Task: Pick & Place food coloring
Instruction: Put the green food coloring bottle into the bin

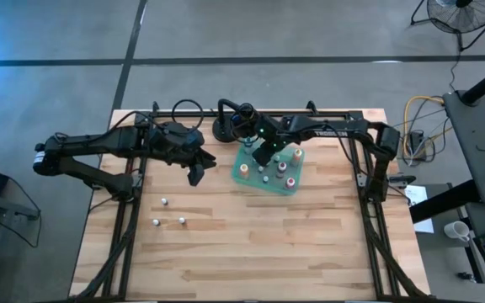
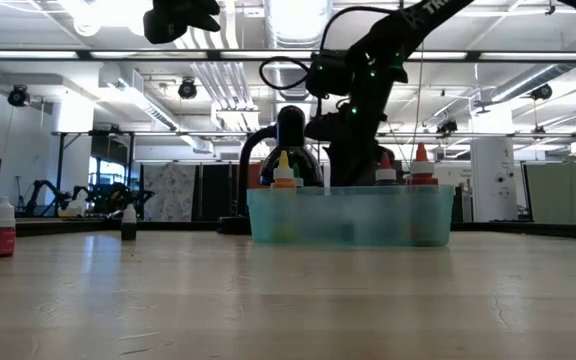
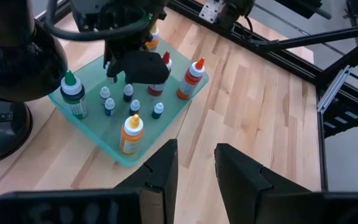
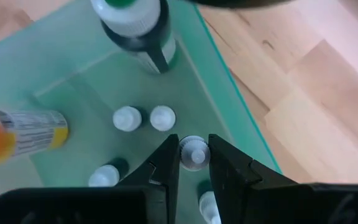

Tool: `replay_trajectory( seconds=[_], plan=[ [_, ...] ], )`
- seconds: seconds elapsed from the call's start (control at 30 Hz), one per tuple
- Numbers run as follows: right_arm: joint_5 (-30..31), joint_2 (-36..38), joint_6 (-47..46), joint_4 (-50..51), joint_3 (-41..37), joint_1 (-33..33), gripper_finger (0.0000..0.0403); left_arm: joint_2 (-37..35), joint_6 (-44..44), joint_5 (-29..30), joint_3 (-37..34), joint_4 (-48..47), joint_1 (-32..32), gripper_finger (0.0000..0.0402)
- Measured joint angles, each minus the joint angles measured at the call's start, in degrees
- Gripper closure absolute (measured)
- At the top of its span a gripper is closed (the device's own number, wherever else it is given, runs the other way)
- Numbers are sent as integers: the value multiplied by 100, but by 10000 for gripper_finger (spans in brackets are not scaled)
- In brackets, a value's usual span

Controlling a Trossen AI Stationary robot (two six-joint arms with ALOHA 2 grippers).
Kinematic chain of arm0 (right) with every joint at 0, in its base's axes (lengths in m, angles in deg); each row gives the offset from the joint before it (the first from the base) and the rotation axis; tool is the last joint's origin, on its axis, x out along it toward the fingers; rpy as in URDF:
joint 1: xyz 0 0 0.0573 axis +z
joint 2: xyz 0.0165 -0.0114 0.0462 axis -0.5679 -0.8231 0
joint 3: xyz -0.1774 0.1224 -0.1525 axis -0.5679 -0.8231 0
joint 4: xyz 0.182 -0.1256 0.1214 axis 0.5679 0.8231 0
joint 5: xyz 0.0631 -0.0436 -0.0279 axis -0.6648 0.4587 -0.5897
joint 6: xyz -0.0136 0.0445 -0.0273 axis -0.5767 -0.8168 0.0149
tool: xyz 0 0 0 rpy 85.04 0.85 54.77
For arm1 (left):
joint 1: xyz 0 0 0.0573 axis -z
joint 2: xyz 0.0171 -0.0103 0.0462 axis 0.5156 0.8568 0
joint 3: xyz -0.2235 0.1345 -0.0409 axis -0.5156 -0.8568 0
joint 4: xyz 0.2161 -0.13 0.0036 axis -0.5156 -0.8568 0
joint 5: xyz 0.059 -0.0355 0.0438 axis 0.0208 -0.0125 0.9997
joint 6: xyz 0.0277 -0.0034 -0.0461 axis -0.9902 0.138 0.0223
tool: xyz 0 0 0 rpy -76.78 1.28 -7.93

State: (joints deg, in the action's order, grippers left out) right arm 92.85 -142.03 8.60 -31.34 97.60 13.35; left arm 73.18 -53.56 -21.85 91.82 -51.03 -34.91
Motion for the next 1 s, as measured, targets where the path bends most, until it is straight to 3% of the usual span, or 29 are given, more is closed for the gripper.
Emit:
replay_trajectory(
  seconds=[0.17,0.47,1.0],
  plan=[
    [100,6,-628,-9,-146,77,339,0,4,20,0,0,-1,321],
    [968,4,-1547,-139,-257,382,339,0,-9,63,0,2,-1,321],
    [1132,-15,-2396,-238,-439,439,339,0,-9,239,0,4,-1,321]
  ],
)
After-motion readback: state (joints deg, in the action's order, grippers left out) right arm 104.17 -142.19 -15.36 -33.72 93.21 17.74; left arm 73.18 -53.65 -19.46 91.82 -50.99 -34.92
